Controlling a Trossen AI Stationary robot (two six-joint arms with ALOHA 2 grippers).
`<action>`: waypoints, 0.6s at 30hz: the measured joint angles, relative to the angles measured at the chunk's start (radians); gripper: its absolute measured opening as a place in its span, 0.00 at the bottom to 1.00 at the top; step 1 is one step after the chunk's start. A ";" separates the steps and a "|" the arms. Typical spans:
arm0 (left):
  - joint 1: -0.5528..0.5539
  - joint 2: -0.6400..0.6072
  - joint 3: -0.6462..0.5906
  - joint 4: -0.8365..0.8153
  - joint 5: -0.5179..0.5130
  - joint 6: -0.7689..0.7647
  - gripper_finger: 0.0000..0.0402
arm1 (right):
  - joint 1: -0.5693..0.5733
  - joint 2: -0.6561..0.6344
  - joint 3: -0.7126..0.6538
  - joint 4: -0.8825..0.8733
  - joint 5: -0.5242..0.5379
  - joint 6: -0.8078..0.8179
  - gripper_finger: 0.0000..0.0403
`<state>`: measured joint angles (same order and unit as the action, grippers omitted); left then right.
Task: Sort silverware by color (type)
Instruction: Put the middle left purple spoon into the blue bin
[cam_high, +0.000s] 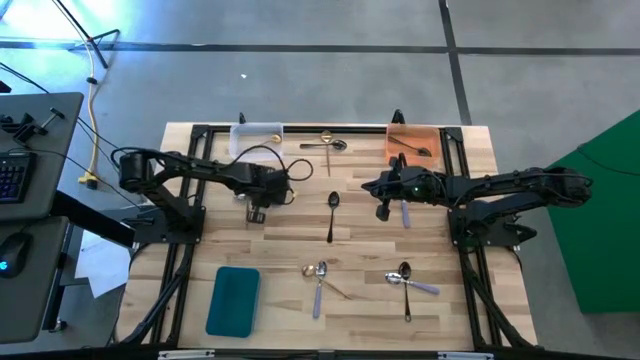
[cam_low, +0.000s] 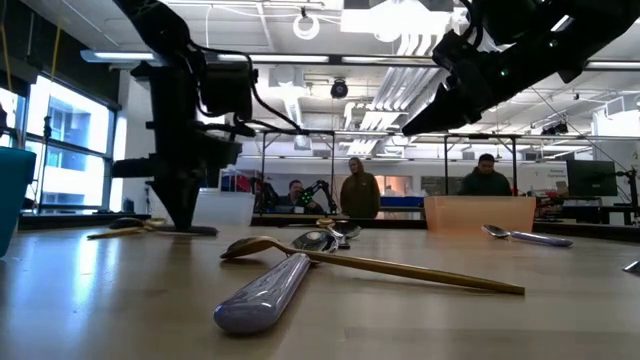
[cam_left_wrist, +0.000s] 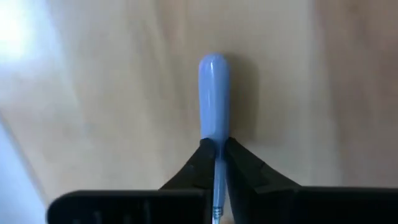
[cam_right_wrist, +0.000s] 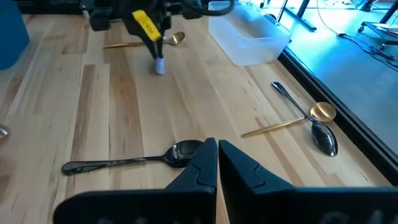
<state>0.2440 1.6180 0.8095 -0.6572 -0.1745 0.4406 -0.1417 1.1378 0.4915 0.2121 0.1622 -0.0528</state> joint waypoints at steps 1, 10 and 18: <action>-0.001 0.001 0.013 -0.012 -0.021 0.009 0.01 | 0.000 0.000 0.000 0.002 0.000 0.000 0.00; -0.041 -0.022 0.205 -0.235 0.007 -0.063 0.01 | 0.000 0.000 0.000 0.004 0.001 0.000 0.00; -0.132 -0.145 0.335 -0.449 0.091 -0.375 0.00 | 0.000 0.000 0.001 0.009 0.001 -0.012 0.00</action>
<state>0.1123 1.4730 1.1447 -1.1058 -0.0834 0.0655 -0.1417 1.1378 0.4923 0.2211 0.1631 -0.0649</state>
